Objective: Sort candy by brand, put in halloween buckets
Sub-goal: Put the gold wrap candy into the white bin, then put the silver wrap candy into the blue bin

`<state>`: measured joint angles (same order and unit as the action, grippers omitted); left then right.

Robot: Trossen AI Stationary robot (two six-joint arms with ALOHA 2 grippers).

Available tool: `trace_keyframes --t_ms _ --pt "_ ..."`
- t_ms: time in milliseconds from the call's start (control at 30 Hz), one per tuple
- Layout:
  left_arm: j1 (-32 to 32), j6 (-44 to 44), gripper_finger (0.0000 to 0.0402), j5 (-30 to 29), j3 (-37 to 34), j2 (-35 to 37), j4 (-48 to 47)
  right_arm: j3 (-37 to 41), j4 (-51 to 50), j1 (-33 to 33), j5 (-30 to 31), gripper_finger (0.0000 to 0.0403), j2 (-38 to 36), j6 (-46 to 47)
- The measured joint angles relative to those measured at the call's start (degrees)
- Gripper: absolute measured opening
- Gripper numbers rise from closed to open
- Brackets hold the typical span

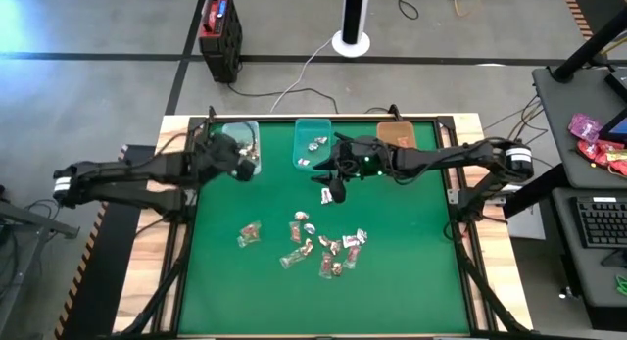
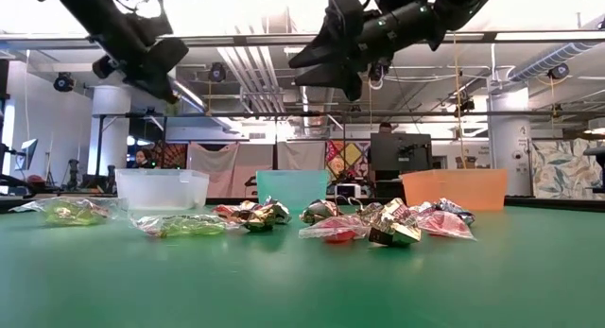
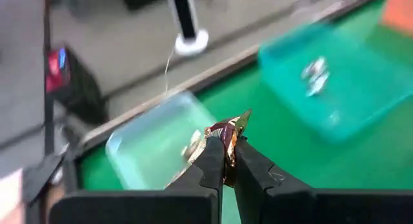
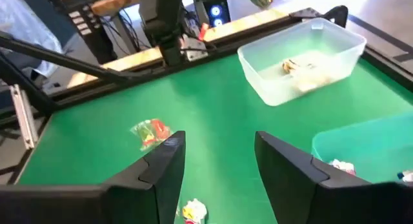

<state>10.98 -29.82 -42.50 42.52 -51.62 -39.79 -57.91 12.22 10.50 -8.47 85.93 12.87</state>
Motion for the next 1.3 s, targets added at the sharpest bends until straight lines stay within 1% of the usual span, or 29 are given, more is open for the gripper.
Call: trace_keyframes --t_ms 67,167,233,333,367,433,500,733,867,967,1067,1300 --pt "5.3 1.7 0.0002 7.1 2.0 -0.9 -3.1 0.0 -0.1 -0.1 0.1 0.0180 0.4 0.1" --pt "13.5 8.5 0.0002 20.7 3.1 -2.7 -2.9 0.0 -0.3 -0.1 0.0 0.0180 1.1 0.2" --pt "18.7 12.8 0.0002 27.7 3.2 -4.4 -2.9 0.0 -0.9 -0.1 0.0 0.0180 1.2 0.7" --pt "25.8 17.3 0.0002 34.5 2.5 -7.3 -3.3 0.0 -2.2 -0.1 -0.1 0.0180 1.2 0.9" --pt "27.6 18.0 0.0002 35.6 2.3 -8.4 -3.2 0.0 -2.7 -0.1 -0.1 0.0180 1.2 1.3" --pt "29.8 18.3 0.0009 35.9 2.0 -10.3 -2.9 0.0 -3.3 -0.1 -0.5 0.0180 1.2 2.2" --pt "30.3 18.8 0.0024 35.6 2.0 -11.8 -2.8 0.0 -3.4 -0.1 -0.5 0.0180 1.2 2.2" --pt "30.3 19.7 0.0100 35.5 2.0 -14.8 -1.8 0.0 -4.6 -0.1 -0.5 0.0180 1.2 2.2" --pt "29.5 19.8 0.0129 35.6 2.0 -13.9 -1.8 0.0 -8.1 -0.2 -0.8 0.0180 1.1 3.7" --pt "27.3 19.8 0.0135 35.6 2.4 -11.4 -1.0 0.0 -15.2 -0.9 -0.8 0.0180 1.1 6.5" --pt "23.7 19.7 0.0136 35.5 2.4 -8.1 1.6 0.0 -23.9 -2.5 -0.8 0.0180 1.1 10.9" --pt "11.1 20.6 0.0137 35.6 1.7 -1.1 12.4 0.0 -41.8 -9.3 -0.6 0.0180 1.1 23.4"
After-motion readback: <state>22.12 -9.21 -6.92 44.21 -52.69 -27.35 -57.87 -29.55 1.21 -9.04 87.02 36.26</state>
